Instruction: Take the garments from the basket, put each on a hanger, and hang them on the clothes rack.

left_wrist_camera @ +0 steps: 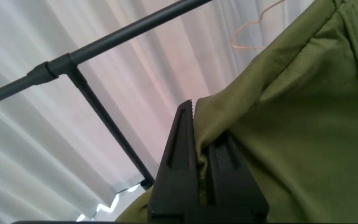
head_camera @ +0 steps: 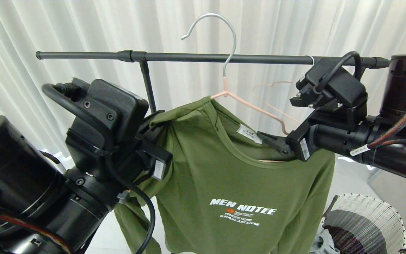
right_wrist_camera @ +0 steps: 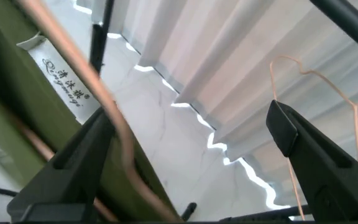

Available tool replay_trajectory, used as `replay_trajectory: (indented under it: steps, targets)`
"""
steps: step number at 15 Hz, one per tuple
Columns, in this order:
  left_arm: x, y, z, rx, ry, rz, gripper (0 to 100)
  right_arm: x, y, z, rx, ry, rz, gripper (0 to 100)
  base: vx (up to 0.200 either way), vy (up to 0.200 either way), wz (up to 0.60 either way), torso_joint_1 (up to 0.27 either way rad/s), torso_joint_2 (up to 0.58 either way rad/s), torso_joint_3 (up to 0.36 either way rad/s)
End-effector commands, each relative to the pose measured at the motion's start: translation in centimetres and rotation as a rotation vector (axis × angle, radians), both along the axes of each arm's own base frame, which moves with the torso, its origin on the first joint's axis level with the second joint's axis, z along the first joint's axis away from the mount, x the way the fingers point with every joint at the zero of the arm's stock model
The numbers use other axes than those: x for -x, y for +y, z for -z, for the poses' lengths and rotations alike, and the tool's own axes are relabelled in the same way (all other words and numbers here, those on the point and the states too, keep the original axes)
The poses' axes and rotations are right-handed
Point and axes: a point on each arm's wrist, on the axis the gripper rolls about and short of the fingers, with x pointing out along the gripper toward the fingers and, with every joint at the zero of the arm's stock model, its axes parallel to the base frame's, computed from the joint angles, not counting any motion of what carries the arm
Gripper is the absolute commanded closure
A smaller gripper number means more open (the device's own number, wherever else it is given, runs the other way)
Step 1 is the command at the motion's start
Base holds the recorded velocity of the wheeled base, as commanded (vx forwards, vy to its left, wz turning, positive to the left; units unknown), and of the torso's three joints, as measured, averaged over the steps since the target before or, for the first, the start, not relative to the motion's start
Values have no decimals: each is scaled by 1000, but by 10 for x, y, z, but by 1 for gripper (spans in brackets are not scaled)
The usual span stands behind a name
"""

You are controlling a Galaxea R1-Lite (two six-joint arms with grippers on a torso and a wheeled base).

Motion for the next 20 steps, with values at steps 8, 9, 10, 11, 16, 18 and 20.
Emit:
replay_trajectory:
  steps: [8, 9, 10, 11, 16, 18, 20]
  targets:
    - [-5, -5, 0, -26, -4, -30, 100, 1, 8, 1, 53, -34, -30, 0, 0, 0, 0, 0, 0, 0]
    - [-5, -6, 0, -25, -5, -28, 100, 0, 8, 1, 54, -33, -30, 0, 0, 0, 0, 0, 0, 0]
    - [-6, -7, -2, -19, -10, -28, 100, 0, 9, 1, 54, -33, -33, 0, 0, 0, 0, 0, 0, 0]
    - [-6, -7, -3, -18, -11, -28, 100, 0, 9, 1, 55, -32, -31, 0, 0, 0, 0, 0, 0, 0]
    - [-5, -7, -4, -13, -14, -22, 100, -4, 14, -1, 49, -37, -34, 100, 0, 0, 0, 0, 0, 0]
    - [-4, -7, -4, -13, -14, -21, 100, -6, 16, -1, 48, -38, -34, 100, 0, 0, 0, 0, 0, 0]
    - [-4, -7, -3, -16, -12, -20, 100, -6, 16, -2, 43, -40, -34, 100, 0, 0, 0, 0, 0, 0]
